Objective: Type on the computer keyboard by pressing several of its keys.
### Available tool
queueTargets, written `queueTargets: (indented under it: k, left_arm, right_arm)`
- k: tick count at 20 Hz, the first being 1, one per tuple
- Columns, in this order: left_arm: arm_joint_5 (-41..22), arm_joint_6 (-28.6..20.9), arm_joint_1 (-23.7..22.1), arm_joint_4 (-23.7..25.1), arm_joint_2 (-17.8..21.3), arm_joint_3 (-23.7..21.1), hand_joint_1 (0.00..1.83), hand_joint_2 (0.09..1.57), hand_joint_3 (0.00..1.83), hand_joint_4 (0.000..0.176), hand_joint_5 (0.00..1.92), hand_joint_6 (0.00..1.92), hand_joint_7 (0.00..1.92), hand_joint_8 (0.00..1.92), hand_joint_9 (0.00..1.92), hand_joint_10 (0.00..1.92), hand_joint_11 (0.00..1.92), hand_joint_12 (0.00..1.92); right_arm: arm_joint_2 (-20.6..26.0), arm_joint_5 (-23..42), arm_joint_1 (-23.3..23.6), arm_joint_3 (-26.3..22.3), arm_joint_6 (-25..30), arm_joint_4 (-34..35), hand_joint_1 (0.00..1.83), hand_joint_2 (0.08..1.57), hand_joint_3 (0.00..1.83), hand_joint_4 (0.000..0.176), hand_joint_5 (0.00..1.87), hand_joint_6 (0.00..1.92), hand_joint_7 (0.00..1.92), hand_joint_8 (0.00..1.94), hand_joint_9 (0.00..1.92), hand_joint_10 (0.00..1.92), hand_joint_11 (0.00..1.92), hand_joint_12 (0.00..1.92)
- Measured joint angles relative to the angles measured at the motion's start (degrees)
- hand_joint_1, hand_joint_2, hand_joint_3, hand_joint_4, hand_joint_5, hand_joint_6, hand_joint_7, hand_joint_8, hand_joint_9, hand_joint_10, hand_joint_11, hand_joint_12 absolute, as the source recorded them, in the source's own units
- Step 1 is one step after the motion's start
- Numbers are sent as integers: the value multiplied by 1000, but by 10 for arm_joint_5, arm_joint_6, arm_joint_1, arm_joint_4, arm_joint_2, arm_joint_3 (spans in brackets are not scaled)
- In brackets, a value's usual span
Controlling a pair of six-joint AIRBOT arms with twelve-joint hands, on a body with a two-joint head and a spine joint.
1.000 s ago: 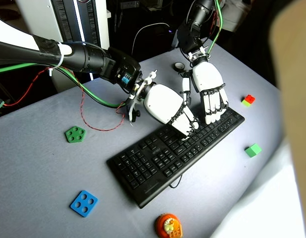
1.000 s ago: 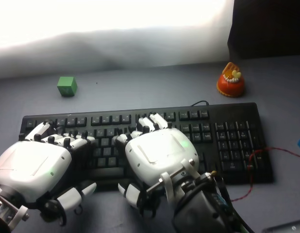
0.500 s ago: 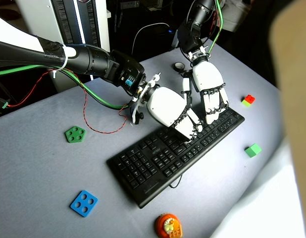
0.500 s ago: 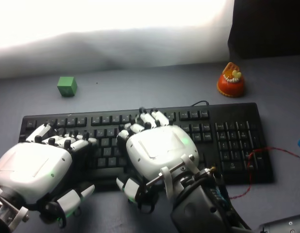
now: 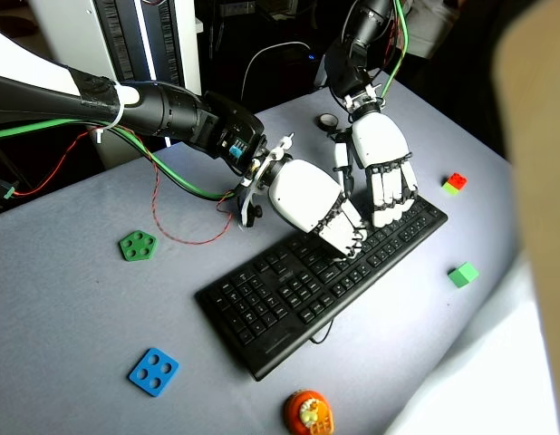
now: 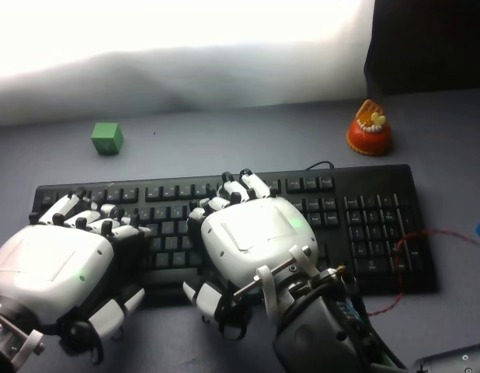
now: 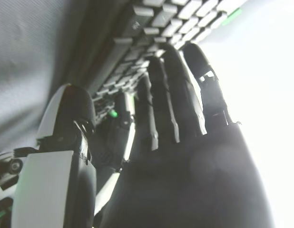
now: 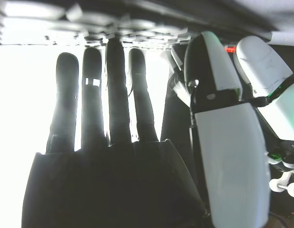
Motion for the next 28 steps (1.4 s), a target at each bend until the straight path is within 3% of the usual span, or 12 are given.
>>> queueTargets:
  k: [1, 2, 3, 5, 6, 8, 13, 20, 25, 28]
  left_arm:
    - [0, -1, 0, 0, 0, 0, 774, 1318, 0, 0, 336, 2, 610, 22, 624, 105, 0, 1317]
    - [-3, -2, 0, 1, 0, 0, 776, 1321, 0, 0, 391, 30, 581, 4, 570, 73, 20, 1368]
    - [-5, -3, 0, 0, 0, -1, 776, 1321, 0, 0, 391, 30, 581, 4, 570, 73, 20, 1368]
    - [-5, -6, 0, -1, 0, -2, 825, 1294, 0, 0, 618, 71, 543, 0, 490, 29, 0, 1357]
    - [-5, -7, 0, -2, 0, -3, 798, 1310, 5, 0, 612, 60, 536, 0, 474, 21, 0, 1335]
    - [-5, -7, 0, -2, 0, -4, 731, 1328, 7, 0, 500, 6, 564, 8, 521, 37, 0, 1367]
    - [-14, -10, -1, -5, -3, -2, 708, 1343, 6, 0, 331, 0, 515, 0, 539, 40, 0, 1395]
    - [-48, -6, -15, 14, -32, 2, 731, 1312, 0, 0, 323, 5, 454, 0, 504, 22, 0, 1374]
    - [-50, 2, -15, 10, -53, 16, 532, 1366, 12, 0, 390, 22, 492, 12, 512, 22, 0, 1388]
    - [-57, 8, -17, 9, -66, 24, 642, 1353, 0, 0, 395, 20, 496, 10, 523, 26, 0, 1393]
  right_arm:
    - [0, -1, 0, 0, 0, 4, 827, 1156, 1, 0, 301, 527, 617, 39, 438, 834, 0, 1681]
    - [0, 0, 0, 0, -1, 1, 826, 1162, 1, 0, 311, 466, 603, 27, 372, 933, 0, 1722]
    - [0, 2, 1, 0, -5, -2, 826, 1162, 1, 0, 311, 466, 603, 27, 372, 933, 0, 1722]
    - [2, 5, 7, -5, -18, 9, 788, 1167, 1, 0, 432, 553, 547, 2, 142, 817, 0, 1612]
    - [5, 7, 10, -9, -25, 11, 790, 1166, 0, 0, 440, 571, 534, 1, 138, 788, 0, 1576]
    - [17, 11, 16, -17, -27, 9, 782, 1172, 2, 0, 432, 532, 586, 16, 308, 768, 0, 1614]
    - [56, 16, 25, -51, -48, 30, 726, 1211, 6, 0, 361, 534, 533, 0, 294, 783, 0, 1642]
    - [159, -14, 74, -137, -57, 50, 738, 1190, 0, 0, 334, 524, 523, 6, 255, 770, 0, 1585]
    - [220, -44, 105, -208, -57, 61, 731, 1183, 0, 0, 360, 528, 539, 10, 270, 761, 0, 1598]
    - [230, -45, 105, -212, -57, 75, 732, 1178, 0, 0, 370, 532, 544, 11, 274, 764, 0, 1602]
